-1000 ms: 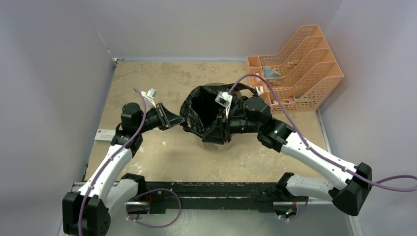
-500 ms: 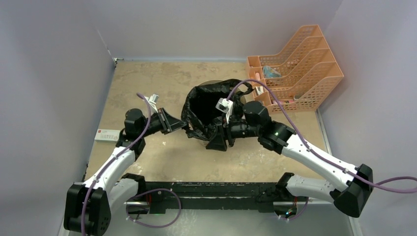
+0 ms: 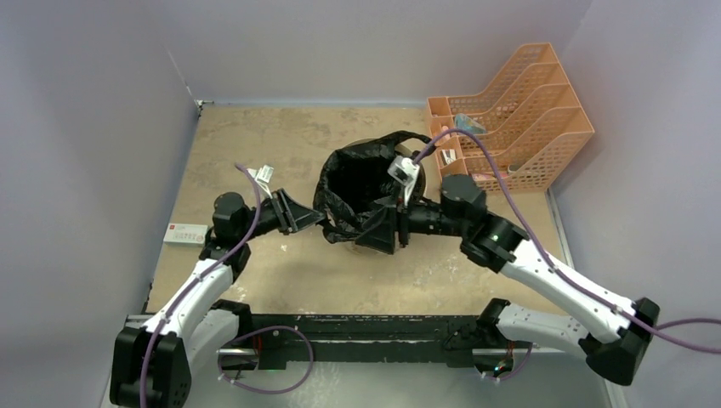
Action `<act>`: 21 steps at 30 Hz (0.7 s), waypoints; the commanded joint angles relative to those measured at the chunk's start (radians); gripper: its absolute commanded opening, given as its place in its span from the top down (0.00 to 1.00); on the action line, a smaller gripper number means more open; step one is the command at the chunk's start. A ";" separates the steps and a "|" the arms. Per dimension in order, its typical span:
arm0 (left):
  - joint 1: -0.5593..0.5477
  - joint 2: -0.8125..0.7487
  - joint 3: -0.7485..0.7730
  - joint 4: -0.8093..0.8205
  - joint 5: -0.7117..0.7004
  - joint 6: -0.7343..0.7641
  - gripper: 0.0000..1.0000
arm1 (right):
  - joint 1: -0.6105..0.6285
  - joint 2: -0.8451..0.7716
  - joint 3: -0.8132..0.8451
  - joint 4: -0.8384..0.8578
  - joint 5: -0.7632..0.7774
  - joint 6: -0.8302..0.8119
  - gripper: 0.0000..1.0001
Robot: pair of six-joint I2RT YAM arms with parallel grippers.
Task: Put the trash bags into the trash bin
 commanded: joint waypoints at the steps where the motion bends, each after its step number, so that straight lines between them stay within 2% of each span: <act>1: 0.005 -0.083 0.036 -0.079 -0.015 0.009 0.57 | 0.066 0.082 0.064 0.028 0.178 0.008 0.45; 5: 0.005 -0.132 0.037 -0.155 -0.039 0.006 0.53 | 0.161 0.113 0.096 0.036 0.306 -0.011 0.45; 8: 0.005 -0.163 0.038 -0.199 -0.045 0.004 0.48 | 0.212 0.166 0.115 -0.008 0.394 -0.029 0.49; 14: 0.005 -0.225 0.032 -0.248 -0.067 -0.026 0.46 | 0.281 0.193 0.077 -0.064 0.608 -0.046 0.52; 17: 0.005 -0.242 0.017 -0.230 -0.066 -0.058 0.43 | 0.286 0.166 0.041 -0.021 0.646 -0.040 0.53; 21: 0.004 -0.243 0.004 -0.201 -0.041 -0.085 0.43 | 0.301 0.116 0.029 0.043 0.572 -0.040 0.52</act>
